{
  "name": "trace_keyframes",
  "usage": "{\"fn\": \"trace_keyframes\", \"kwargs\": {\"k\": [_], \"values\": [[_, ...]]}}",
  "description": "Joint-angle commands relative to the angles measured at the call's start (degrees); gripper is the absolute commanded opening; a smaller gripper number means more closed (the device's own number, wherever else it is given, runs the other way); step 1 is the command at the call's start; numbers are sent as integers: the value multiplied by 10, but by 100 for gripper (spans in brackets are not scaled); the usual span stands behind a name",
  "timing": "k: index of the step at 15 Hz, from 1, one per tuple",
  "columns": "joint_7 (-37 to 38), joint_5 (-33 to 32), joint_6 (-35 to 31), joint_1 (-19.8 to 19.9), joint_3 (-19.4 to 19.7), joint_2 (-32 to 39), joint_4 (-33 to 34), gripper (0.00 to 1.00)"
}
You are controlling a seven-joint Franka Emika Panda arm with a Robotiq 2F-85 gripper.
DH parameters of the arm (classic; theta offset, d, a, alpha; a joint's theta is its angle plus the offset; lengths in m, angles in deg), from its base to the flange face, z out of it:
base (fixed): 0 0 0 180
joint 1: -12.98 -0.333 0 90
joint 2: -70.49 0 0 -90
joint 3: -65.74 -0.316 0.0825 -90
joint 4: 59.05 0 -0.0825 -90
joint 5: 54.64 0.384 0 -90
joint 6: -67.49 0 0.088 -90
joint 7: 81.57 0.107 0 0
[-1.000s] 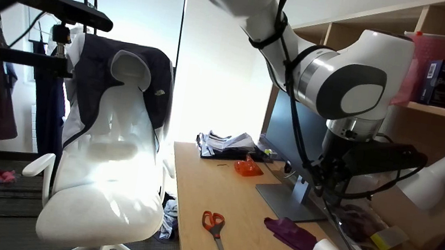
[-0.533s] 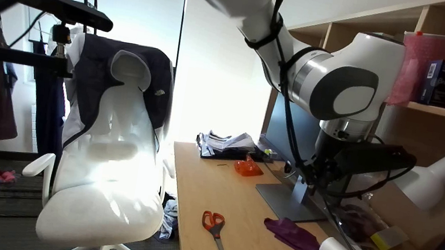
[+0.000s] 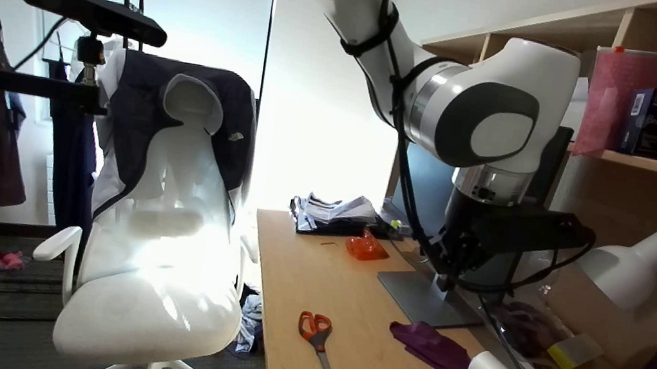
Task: Move the lint roller away from you
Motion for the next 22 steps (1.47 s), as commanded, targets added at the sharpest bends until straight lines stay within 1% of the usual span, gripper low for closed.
{"fn": "trace_keyframes", "kwargs": {"k": [1,3,5,6,7,8,9,10,11,12,13,14,15,16,17,20,22], "values": [[55,0,-21,-1,35,-76,-114,7],[110,-11,-10,-7,61,-98,-146,7],[143,-20,5,-8,76,-106,-155,8],[130,-10,-1,-1,70,-106,-154,32],[87,7,4,11,56,-102,-147,33],[47,2,-9,15,50,-96,-137,35],[93,-6,2,4,65,-88,-132,16],[80,-6,2,4,63,-88,-131,22],[75,-5,2,3,61,-88,-130,29],[72,-5,2,3,60,-89,-130,59],[106,-10,35,-6,66,-74,-100,60],[178,-24,56,-24,82,-69,-86,61],[217,-31,59,-32,85,-66,-78,66],[262,-39,56,-42,89,-66,-76,73],[304,-47,67,-51,93,-65,-71,79],[429,-70,75,-74,96,-69,-75,98],[509,-87,89,-86,97,-71,-84,100]]}}
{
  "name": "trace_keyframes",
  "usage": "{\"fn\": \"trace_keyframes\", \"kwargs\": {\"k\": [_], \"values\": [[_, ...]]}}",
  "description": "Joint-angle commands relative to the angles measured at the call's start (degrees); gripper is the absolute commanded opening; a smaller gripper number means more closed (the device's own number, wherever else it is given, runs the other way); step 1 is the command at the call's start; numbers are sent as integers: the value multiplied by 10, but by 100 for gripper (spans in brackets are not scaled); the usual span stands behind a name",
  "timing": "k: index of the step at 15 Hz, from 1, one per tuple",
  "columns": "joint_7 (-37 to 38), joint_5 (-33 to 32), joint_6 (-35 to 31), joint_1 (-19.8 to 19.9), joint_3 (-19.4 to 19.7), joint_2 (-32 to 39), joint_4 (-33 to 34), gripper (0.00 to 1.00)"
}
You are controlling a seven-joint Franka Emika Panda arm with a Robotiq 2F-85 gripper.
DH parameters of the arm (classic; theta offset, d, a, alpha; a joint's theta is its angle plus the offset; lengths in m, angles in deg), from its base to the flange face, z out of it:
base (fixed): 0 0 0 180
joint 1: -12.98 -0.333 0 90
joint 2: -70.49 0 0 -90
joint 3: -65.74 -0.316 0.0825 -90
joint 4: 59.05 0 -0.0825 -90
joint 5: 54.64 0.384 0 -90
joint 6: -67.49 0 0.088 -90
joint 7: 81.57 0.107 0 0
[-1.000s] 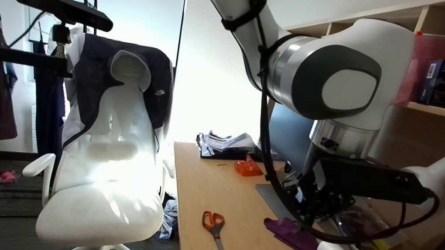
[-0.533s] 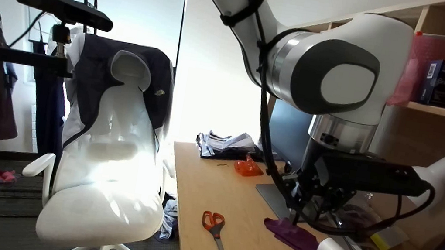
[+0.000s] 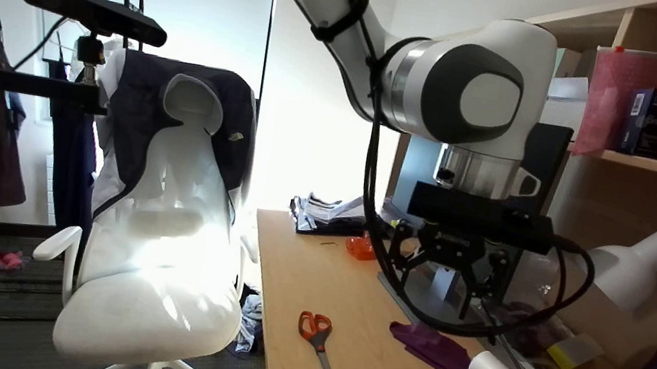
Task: Move the lint roller away from you
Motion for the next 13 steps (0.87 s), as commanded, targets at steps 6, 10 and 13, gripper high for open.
{"fn": "trace_keyframes", "kwargs": {"k": [6,10,13], "values": [[285,-15,66,-24,2,-2,-32,100],[271,-23,58,-18,-5,3,-29,100],[275,-22,58,-18,-5,3,-29,100]]}}
